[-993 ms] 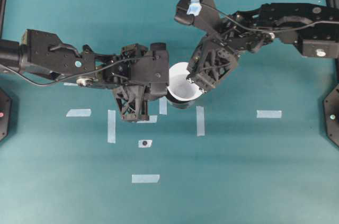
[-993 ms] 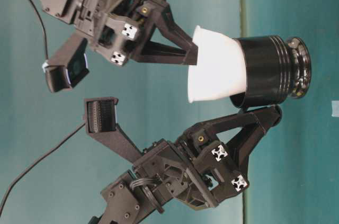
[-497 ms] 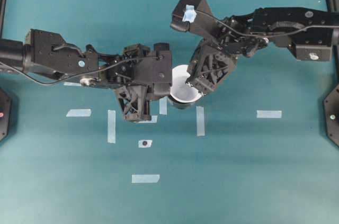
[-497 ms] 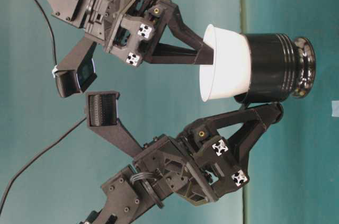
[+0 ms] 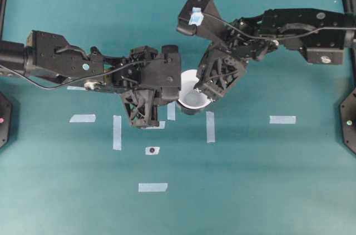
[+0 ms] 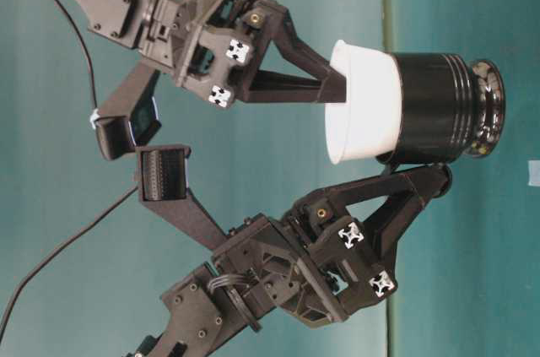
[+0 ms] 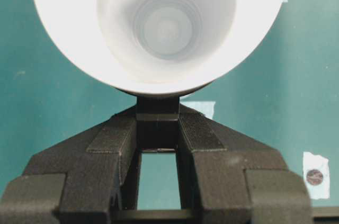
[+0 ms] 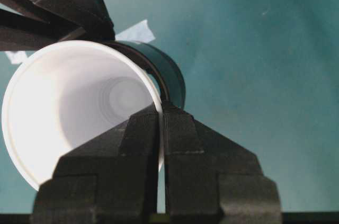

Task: Holding the cup holder with the left arm, the right arm places the cup into the cup holder.

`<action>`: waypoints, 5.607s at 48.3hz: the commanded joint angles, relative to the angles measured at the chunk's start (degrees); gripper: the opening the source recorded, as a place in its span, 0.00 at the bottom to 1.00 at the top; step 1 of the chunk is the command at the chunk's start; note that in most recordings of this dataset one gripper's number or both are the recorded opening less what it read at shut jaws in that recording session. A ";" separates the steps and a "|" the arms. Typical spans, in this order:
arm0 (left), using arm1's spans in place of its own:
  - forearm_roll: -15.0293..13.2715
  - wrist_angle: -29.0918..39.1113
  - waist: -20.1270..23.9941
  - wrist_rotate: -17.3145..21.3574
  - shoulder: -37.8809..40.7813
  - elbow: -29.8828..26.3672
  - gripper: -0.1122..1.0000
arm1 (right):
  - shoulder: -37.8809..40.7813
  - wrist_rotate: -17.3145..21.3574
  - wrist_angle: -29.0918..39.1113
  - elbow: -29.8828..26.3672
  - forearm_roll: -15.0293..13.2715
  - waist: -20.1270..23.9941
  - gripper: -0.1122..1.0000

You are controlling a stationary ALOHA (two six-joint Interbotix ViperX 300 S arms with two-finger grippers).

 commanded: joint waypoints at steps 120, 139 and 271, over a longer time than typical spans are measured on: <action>0.26 -6.86 -0.26 -0.44 -0.70 2.64 0.29 | -22.50 -0.53 -5.10 9.76 0.09 0.09 0.90; 0.26 -9.76 -0.35 -0.44 0.97 2.99 0.29 | -27.33 -0.09 -9.93 16.52 0.18 0.70 0.89; 0.26 -10.28 -1.32 0.00 1.49 5.10 0.95 | -26.98 0.62 -11.51 19.42 0.44 0.70 0.89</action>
